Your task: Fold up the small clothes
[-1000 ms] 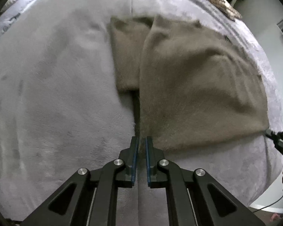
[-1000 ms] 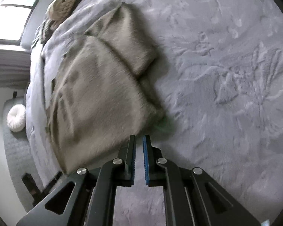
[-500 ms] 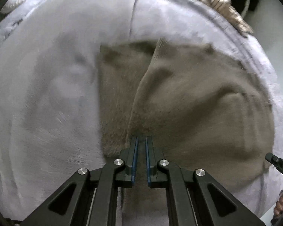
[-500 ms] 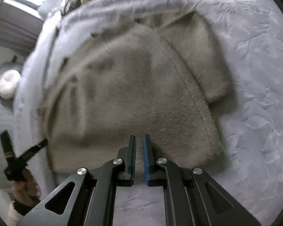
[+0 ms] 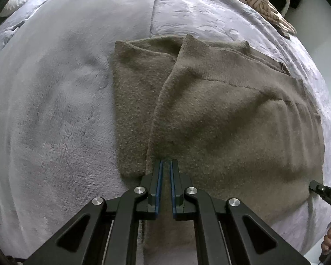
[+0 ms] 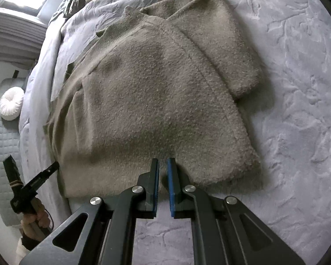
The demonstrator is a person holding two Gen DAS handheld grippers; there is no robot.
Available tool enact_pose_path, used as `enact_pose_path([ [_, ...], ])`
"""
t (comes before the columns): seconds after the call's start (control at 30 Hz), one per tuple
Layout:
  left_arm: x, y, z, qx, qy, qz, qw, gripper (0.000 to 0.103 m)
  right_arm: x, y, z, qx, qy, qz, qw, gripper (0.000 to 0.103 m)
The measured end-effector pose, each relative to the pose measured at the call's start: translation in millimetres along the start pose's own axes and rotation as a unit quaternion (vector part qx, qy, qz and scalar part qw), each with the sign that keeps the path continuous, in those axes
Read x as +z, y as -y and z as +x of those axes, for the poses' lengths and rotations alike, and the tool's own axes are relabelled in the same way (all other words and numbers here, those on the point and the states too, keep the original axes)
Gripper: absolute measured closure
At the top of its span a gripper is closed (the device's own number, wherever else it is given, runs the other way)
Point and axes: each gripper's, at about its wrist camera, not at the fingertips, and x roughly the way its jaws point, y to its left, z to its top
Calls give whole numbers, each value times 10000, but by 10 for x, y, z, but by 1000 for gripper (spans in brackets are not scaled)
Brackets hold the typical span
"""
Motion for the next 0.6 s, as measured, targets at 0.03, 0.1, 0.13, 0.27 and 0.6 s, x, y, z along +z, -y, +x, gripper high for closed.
enact_pose_path([
  [0.03,0,-8,1,-28,21,-43,10000,95,3,-6,6,-7,6,16,10000,94],
  [0.1,-3,-27,1,-55,24,-76,10000,95,-5,-18,11,-31,13,28,10000,94],
  [0.13,-2,-26,-4,-55,6,-72,10000,95,-6,-31,13,-27,10,19,10000,94],
  [0.27,-23,-38,-59,11,4,32,10000,95,1,-113,25,-20,9,-21,10000,94],
  [0.6,-55,-22,-149,196,23,162,9997,95,-22,-421,14,121,34,-257,9996,94],
])
